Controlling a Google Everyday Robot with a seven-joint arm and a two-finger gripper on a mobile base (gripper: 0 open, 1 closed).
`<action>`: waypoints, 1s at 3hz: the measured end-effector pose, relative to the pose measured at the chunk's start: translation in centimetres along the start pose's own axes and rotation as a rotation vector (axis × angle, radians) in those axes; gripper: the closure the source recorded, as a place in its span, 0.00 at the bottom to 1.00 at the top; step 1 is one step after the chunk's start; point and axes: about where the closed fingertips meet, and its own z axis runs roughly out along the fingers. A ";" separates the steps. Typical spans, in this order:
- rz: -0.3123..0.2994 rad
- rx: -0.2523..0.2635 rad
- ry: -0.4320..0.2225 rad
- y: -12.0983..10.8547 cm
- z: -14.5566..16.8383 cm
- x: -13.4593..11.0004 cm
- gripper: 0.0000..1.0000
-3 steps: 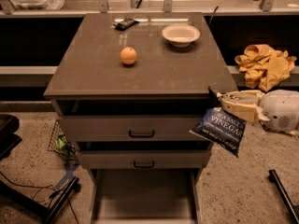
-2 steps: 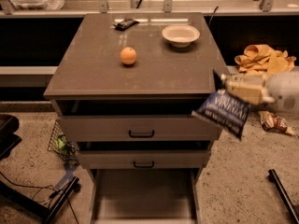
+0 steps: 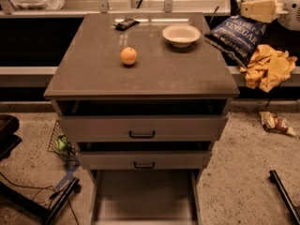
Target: Pick blue chip bag from bottom drawer and place on counter
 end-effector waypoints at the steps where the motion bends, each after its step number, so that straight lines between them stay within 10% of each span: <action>1: 0.002 0.026 -0.061 -2.5 3.7 -1.3 1.00; 3: 0.109 0.004 -0.242 -2.9 10.6 5.3 1.00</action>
Offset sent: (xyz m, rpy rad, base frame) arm 0.1067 0.0321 -0.0912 0.3371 -0.1416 -0.1115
